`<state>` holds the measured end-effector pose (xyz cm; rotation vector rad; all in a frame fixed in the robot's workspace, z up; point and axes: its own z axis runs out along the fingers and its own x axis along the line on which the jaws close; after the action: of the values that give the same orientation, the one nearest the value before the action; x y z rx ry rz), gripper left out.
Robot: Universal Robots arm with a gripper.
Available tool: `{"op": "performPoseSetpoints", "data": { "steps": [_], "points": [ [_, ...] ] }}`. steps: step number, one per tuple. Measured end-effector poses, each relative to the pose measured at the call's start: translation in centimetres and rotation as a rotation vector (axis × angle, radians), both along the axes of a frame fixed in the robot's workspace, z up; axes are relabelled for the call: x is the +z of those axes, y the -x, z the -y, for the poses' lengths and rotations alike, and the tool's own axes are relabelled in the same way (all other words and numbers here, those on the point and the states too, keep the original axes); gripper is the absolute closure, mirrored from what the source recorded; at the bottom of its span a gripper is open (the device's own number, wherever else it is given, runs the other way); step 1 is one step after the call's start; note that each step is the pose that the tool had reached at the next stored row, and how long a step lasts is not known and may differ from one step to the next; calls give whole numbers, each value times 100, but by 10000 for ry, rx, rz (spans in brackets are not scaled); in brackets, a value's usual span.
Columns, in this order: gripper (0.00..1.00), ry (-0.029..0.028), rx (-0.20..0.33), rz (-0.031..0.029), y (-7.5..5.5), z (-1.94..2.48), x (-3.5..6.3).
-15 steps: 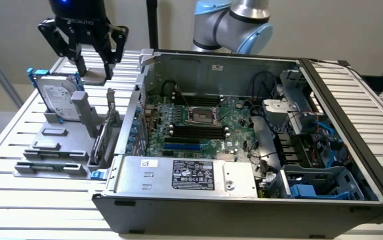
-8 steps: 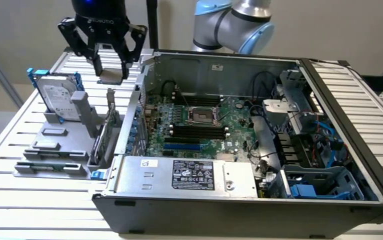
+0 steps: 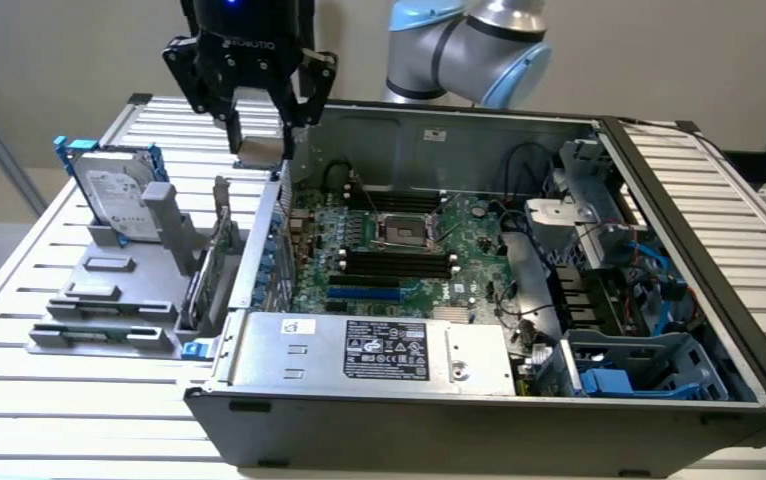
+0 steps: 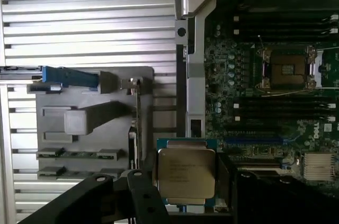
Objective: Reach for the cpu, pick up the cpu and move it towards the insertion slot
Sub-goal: 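Pick up the cpu and move it towards the insertion slot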
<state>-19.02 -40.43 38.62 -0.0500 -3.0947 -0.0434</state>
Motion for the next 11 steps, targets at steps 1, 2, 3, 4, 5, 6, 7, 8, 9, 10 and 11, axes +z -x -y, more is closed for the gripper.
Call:
{"op": "performPoseSetpoints", "data": {
  "steps": [1,2,3,4,5,6,7,8,9,10,11],
  "points": [
    [45,-3,0,-1,-45,0,0],
    [45,-7,0,1,-91,-1,0],
    [45,-10,0,0,-138,-2,0],
    [45,-13,0,0,-183,-3,0],
    [45,-16,-1,0,-227,-4,0],
    [45,-20,-1,-1,-273,-6,0],
    [45,-23,0,-1,-318,-7,0],
    [45,-28,-1,-2,-366,-8,0],
    [45,-33,0,-1,-412,-9,0],
    [45,-39,0,-1,-457,-11,0],
    [45,-44,0,-1,-502,-12,0]
  ]
}}
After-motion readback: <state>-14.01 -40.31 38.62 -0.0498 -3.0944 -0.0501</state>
